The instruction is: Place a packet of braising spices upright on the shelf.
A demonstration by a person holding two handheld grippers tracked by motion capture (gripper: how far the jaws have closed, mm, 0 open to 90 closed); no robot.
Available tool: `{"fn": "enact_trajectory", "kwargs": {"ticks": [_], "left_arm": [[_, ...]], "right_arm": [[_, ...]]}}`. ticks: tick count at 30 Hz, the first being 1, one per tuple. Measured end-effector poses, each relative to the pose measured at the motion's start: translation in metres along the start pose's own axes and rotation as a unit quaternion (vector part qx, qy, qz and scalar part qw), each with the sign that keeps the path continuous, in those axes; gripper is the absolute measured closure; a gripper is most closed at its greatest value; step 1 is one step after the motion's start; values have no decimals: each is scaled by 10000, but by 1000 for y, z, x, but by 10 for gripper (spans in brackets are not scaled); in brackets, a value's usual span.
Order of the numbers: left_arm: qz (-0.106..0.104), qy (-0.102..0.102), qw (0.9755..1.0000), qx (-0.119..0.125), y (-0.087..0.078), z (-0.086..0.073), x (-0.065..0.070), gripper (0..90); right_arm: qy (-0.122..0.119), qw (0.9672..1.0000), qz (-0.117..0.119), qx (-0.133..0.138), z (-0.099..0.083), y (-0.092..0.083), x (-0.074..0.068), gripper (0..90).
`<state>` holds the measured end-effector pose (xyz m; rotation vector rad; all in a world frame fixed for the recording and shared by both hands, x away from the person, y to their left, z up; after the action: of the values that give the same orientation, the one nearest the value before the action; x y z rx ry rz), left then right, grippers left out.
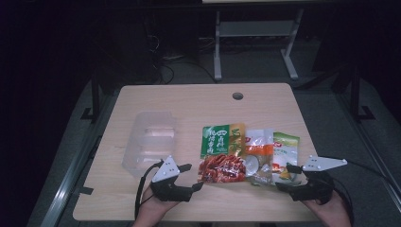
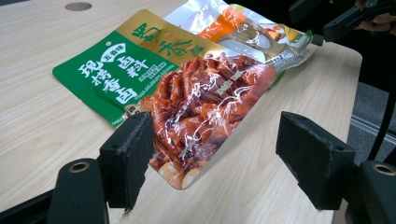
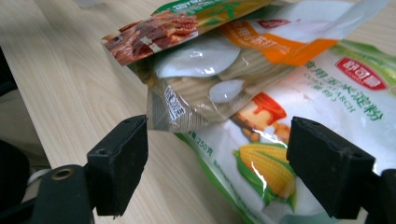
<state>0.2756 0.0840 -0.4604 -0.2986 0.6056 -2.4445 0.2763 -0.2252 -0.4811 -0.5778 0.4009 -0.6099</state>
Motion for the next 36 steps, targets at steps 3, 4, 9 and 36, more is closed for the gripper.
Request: {"fn": "enact_trajectory", "kwargs": {"ticks": [3, 4, 9, 36], "left_arm": [[20, -7, 10000, 26, 1, 2, -1, 286], [17, -4, 10000, 23, 2, 3, 0, 291], [-9, 37, 10000, -69, 10, 5, 1, 310], [-302, 128, 9963, -799, 87, -8, 2, 513]], "right_arm": [[-21, 10000, 37, 85, 7, -1, -3, 187], [-45, 9999, 44, 108, 10, -2, -3, 182], [-19, 9997, 190, 134, 22, 3, -6, 171], [-50, 9968, 446, -660, 109, 79, 18, 173]]}}
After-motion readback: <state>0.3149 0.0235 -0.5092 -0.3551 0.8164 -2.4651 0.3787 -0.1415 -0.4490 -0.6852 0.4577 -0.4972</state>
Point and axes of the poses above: each handheld gripper's, and its own axes: y roughly forward along the jaws, z roughly out of its top, x roughly to its right, the point moved 9 cm from there along y, roughly forward along the jaws, and after that the axes turned 4 degrees about z, right-handed, at the moved point
